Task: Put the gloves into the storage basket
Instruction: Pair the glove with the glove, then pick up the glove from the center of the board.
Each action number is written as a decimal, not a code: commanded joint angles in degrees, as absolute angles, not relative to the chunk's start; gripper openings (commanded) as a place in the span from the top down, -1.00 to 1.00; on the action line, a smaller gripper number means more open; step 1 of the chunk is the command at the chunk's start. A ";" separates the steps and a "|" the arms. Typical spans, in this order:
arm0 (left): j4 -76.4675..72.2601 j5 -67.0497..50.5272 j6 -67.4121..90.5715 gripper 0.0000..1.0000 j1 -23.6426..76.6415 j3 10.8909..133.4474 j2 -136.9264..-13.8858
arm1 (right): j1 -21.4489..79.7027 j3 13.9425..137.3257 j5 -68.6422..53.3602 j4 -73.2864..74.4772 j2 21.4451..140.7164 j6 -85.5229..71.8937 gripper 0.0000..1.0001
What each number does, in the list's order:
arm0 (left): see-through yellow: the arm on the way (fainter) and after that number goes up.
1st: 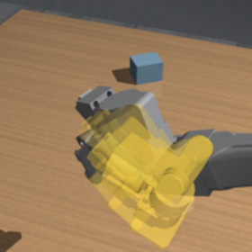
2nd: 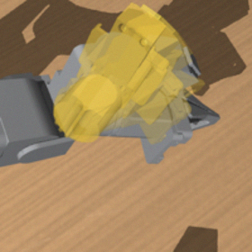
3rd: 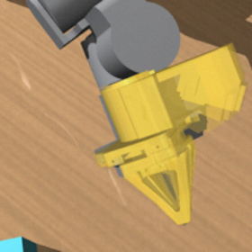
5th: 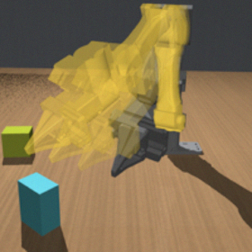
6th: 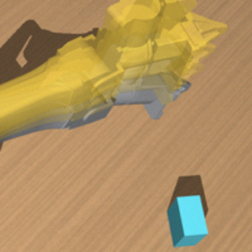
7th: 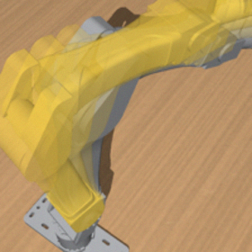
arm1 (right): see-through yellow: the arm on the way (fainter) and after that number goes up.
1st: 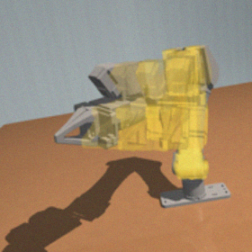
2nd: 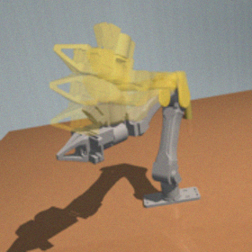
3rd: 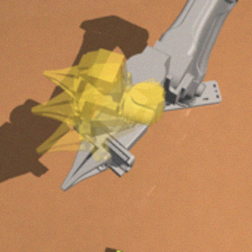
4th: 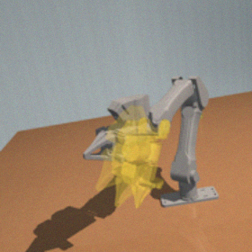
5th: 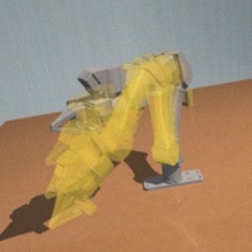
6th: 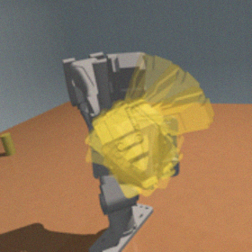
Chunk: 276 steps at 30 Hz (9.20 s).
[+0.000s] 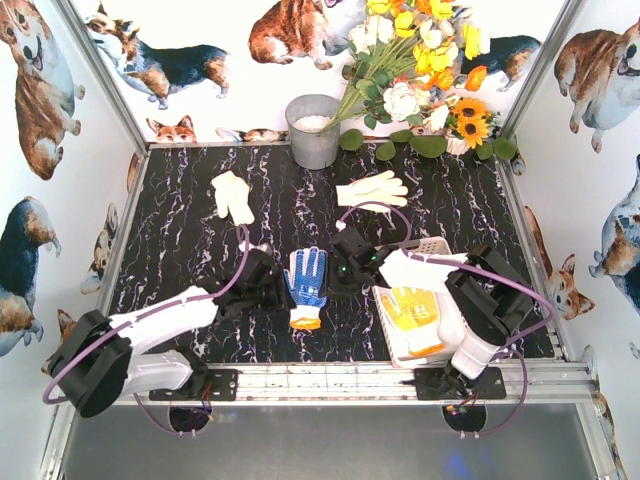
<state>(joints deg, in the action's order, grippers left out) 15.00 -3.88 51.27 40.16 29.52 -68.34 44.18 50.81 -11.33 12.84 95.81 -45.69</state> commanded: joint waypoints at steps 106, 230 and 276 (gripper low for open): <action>6.43 -7.53 33.63 1.00 23.85 56.03 -99.07 | 32.87 81.19 -25.35 13.60 117.34 -36.15 1.00; 5.70 2.08 3.14 -0.15 53.61 33.52 -58.61 | 36.59 61.45 -43.35 28.07 95.47 -49.53 1.00; 9.78 16.58 -2.47 1.00 64.53 42.12 -75.22 | 31.73 51.63 -34.38 19.40 83.86 -65.52 -0.37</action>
